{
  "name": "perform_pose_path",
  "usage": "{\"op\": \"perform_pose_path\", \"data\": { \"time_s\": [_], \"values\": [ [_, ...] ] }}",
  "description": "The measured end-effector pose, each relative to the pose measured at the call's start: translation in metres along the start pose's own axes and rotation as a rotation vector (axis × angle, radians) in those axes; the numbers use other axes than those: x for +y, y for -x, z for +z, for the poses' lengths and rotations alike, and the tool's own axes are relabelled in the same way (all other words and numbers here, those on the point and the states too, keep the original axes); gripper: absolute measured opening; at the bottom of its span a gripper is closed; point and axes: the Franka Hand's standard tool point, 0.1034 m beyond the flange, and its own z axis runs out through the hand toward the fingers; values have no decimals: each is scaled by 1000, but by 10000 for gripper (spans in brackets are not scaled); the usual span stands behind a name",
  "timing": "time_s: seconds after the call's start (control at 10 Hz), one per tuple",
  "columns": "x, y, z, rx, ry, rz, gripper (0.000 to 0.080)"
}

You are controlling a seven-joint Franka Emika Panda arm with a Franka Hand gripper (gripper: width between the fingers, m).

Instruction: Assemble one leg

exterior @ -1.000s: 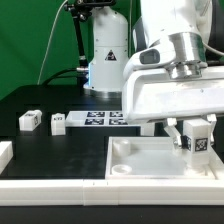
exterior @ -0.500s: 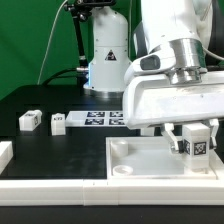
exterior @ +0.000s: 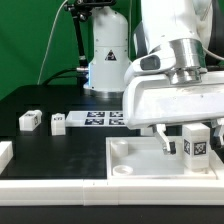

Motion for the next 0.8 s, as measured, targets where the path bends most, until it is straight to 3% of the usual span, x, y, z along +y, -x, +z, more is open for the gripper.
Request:
{"op": "perform_pose_path", "data": {
  "time_s": [0.2, 0.5, 0.8],
  "values": [
    [0, 0, 0, 0, 0, 0, 649],
    [6, -13, -19, -2, 1, 1, 649],
    [4, -14, -19, -23, -6, 0, 649]
  ]
}}
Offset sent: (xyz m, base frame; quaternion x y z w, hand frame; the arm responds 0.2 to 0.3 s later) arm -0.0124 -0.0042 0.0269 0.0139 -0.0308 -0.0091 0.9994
